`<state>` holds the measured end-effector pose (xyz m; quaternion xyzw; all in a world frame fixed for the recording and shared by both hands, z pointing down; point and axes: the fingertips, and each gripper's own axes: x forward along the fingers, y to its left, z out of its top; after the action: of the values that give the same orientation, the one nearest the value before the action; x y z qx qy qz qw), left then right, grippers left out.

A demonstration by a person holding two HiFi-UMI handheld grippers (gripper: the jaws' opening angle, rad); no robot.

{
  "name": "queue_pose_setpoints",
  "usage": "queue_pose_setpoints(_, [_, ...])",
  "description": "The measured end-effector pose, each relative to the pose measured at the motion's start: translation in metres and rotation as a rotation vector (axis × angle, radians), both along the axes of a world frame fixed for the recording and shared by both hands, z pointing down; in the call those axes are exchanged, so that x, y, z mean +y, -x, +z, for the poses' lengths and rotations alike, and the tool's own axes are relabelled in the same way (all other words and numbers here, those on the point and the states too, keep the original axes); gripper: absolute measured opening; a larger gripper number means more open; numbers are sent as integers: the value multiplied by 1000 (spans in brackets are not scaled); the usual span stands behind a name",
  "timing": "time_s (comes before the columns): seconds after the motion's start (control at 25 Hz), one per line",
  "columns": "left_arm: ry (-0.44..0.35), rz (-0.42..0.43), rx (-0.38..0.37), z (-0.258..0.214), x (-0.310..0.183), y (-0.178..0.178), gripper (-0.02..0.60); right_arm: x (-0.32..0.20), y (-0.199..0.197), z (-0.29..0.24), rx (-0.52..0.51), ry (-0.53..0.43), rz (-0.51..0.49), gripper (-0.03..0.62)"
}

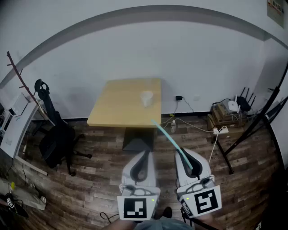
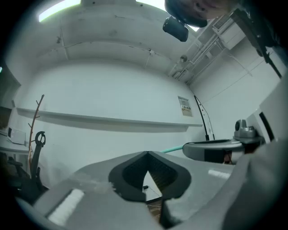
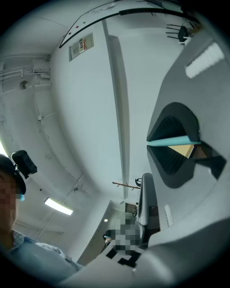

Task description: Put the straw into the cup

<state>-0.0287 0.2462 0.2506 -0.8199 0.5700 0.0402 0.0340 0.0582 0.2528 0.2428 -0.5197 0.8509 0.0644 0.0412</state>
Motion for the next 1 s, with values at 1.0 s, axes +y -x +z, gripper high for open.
queue_pose_setpoints(1.0, [34, -67, -34, 19, -2, -16, 17, -1, -35, 10, -54, 24, -44, 34])
